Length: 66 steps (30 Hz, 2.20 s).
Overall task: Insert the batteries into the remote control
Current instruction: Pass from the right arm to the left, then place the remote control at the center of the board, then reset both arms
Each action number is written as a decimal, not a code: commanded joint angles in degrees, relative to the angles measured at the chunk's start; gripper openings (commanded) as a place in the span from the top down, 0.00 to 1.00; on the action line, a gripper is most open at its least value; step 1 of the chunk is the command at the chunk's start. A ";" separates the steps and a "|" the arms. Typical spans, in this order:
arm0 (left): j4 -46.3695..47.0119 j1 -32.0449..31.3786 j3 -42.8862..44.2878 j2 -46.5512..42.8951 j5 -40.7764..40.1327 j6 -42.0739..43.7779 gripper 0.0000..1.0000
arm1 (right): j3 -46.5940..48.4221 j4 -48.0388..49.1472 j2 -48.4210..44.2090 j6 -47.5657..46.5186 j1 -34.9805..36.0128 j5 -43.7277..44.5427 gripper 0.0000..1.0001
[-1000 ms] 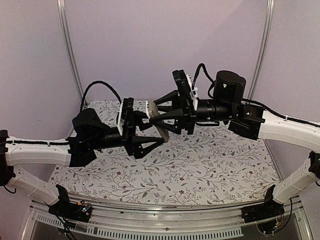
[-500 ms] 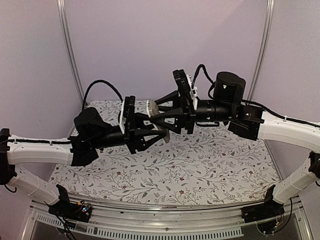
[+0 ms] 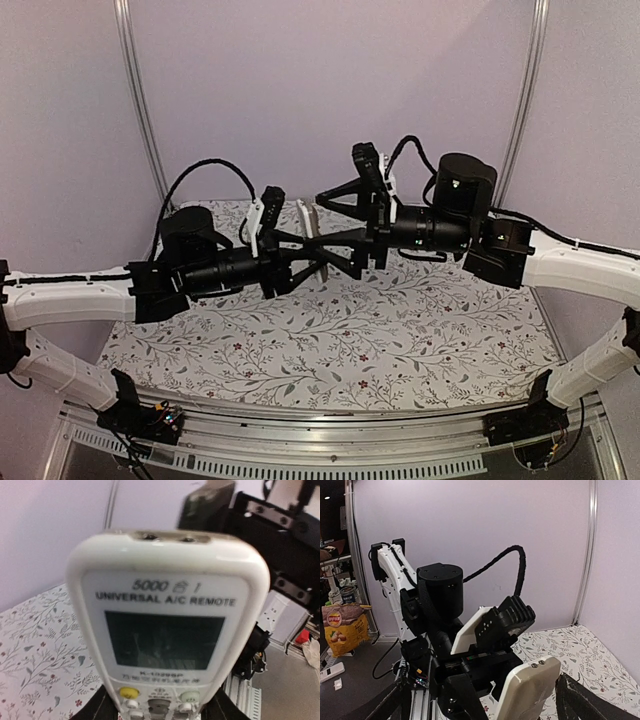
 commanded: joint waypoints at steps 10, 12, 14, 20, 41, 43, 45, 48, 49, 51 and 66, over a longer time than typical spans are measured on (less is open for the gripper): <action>-45.11 11.44 4.90 11.40 -27.97 -33.24 1.00 | 1.23 -17.42 -3.28 11.81 -1.37 33.97 0.01; -49.78 12.16 7.35 16.63 -28.76 -34.72 1.00 | 0.84 -17.94 -3.41 12.33 -1.37 34.05 0.01; -54.42 12.88 10.31 22.24 -27.89 -35.04 1.00 | 0.38 -17.96 -3.67 12.50 -1.37 34.27 0.01; -68.86 13.45 21.13 37.91 -24.19 -35.06 1.00 | -0.05 -17.94 -4.23 12.90 -1.37 33.66 0.01; -64.19 13.17 19.08 35.20 -19.96 -37.37 0.15 | -1.91 -17.12 -5.81 12.65 -1.37 32.37 0.01; -64.25 13.12 19.21 33.79 -19.77 -37.52 0.12 | -1.83 -17.21 -5.86 12.76 -1.37 32.90 0.01; -64.23 13.03 19.26 31.70 -19.97 -37.84 0.11 | -1.83 -17.59 -6.13 12.98 -1.44 34.83 0.01; -64.19 13.11 19.49 26.91 -21.88 -37.84 0.10 | -1.99 -20.02 -6.35 13.54 -4.33 36.36 0.01; -64.11 13.14 19.59 24.93 -23.48 -37.59 0.10 | -2.80 -20.82 -6.35 14.10 -6.56 35.27 0.01; -63.49 13.44 19.36 20.70 -27.80 -36.56 0.09 | -5.24 -21.30 -7.01 16.70 -11.93 32.72 0.01; -37.27 39.52 1.16 0.55 -52.50 -20.43 0.04 | -35.79 -7.35 -21.61 22.45 -55.08 16.46 0.01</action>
